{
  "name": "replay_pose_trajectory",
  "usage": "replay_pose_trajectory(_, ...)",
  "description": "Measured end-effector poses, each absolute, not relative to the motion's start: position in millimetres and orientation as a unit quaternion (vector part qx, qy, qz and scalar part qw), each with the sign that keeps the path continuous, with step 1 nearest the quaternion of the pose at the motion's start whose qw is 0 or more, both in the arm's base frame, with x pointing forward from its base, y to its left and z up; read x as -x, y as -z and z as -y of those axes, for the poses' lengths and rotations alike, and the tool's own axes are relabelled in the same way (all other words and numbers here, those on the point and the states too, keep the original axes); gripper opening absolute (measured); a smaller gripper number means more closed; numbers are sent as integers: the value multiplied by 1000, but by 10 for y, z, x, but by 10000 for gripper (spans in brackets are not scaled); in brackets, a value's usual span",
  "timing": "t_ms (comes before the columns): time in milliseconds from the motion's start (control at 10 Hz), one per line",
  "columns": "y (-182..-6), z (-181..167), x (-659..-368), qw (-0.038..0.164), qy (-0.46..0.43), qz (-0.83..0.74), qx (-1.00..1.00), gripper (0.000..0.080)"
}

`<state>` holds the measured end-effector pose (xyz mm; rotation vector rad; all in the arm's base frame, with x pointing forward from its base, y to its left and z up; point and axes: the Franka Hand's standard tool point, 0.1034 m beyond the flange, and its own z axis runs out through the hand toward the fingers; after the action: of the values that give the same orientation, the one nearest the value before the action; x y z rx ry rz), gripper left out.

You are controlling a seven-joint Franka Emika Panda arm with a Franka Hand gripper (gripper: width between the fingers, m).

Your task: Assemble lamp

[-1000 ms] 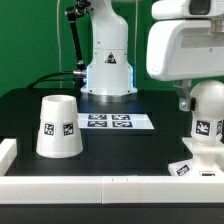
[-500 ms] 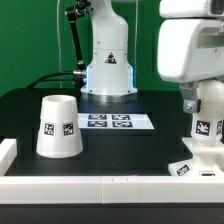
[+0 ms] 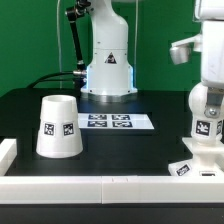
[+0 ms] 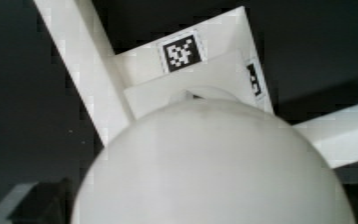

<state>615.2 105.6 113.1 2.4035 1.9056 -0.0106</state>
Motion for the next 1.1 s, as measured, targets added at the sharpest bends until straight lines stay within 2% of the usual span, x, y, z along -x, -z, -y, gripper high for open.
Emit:
replay_pose_trajectory(500,-1132,-988,-6196,50,3,-662,-748,699)
replay_pose_trajectory(600,-1130,-984,-6196,50,3,-661,-748,597)
replay_pose_trajectory(1100,-1126,-928,-6160,51,-9,-598,-800,574)
